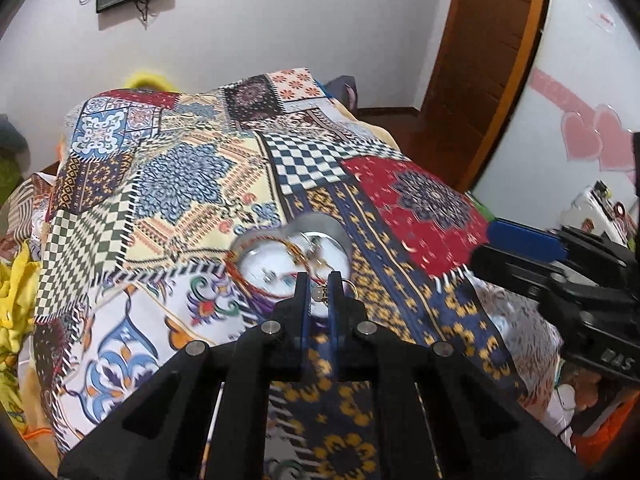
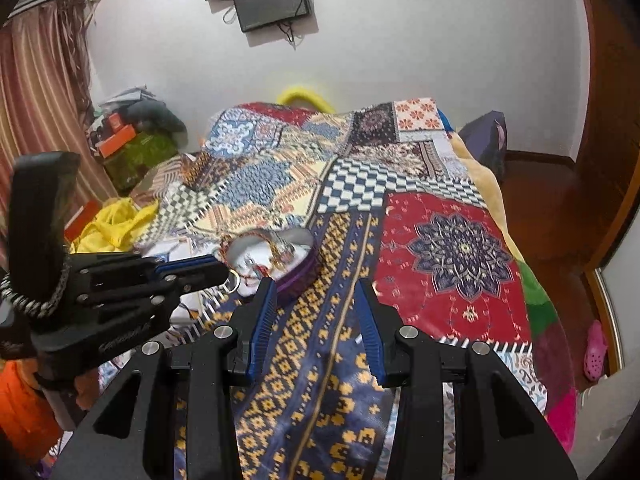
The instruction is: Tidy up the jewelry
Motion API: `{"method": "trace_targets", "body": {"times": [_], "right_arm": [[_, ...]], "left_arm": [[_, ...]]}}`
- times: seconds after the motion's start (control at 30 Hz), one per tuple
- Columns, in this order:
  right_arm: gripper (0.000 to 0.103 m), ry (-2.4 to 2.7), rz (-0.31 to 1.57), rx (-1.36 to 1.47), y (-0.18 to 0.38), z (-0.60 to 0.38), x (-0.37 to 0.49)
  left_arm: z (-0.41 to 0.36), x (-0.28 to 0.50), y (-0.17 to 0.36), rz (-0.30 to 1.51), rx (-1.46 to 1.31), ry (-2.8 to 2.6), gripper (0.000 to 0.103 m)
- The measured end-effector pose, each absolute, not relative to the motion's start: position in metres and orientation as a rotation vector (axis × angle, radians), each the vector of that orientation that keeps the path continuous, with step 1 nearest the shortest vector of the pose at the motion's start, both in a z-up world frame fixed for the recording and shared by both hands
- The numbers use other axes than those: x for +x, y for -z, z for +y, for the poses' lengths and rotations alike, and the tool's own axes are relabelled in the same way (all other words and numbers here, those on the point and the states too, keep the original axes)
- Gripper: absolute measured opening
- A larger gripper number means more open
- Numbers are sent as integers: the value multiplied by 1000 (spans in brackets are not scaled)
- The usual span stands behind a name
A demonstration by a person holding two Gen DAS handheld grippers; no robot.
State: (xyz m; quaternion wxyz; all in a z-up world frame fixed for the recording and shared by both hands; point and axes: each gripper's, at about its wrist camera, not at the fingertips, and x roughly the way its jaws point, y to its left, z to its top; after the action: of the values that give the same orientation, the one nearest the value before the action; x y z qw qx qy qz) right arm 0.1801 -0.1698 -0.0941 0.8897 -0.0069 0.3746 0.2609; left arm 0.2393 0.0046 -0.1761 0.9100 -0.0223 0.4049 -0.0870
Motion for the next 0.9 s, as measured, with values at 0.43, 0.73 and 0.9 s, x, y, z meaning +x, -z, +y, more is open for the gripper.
{"method": "trace_targets", "body": {"times": [0.43,0.73,0.9], "right_arm": [[37,-549,738,-13,80,-159,181],[37,-562,661,4,48,-157,165],[37,-583,554,18,11,-158,142]], "left_arm": [[11,257,185,856,-53,180,7],[13,210,113,676,-33,160,14],[11,161,56,495,-15,129,29]]}}
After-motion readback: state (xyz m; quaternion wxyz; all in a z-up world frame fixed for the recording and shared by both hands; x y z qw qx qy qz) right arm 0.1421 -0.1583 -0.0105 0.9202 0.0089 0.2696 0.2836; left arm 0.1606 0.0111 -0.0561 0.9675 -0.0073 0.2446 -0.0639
